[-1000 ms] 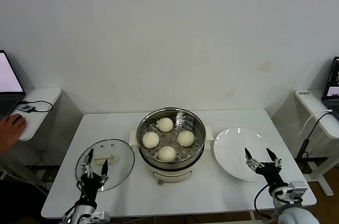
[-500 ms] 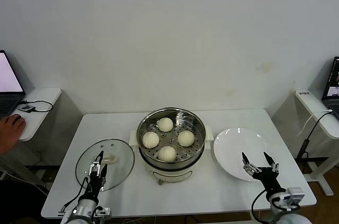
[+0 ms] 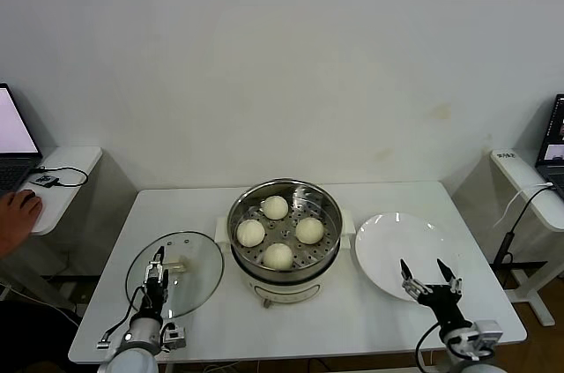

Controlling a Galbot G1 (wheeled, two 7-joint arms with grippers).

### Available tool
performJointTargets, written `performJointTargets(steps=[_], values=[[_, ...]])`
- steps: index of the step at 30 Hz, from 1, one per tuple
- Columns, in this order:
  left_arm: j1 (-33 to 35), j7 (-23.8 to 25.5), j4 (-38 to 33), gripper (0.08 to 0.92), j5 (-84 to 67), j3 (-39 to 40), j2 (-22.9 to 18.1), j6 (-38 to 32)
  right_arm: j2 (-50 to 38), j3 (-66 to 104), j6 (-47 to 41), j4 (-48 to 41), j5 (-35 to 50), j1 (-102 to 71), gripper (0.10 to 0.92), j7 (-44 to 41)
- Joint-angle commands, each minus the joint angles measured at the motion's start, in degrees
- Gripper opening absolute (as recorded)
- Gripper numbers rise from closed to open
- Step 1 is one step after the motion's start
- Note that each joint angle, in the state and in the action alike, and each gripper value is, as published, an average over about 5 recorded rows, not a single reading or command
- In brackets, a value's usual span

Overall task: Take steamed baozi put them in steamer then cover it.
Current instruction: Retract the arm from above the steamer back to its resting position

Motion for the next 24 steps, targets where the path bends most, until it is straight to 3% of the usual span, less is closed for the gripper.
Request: performJointTargets(steps=[1, 24], values=[[-2.2, 1.7, 1.7, 0.823, -0.3, 0.9, 0.0, 3.2, 0.6, -0.2, 0.3, 0.0, -0.8, -0.2, 0.823, -0.1], [-10.0, 2.6, 7.0, 0.823, -0.6, 2.5, -3.0, 5.5, 1.0, 1.2, 0.9, 0.0, -1.2, -1.3, 0.823, -0.1]])
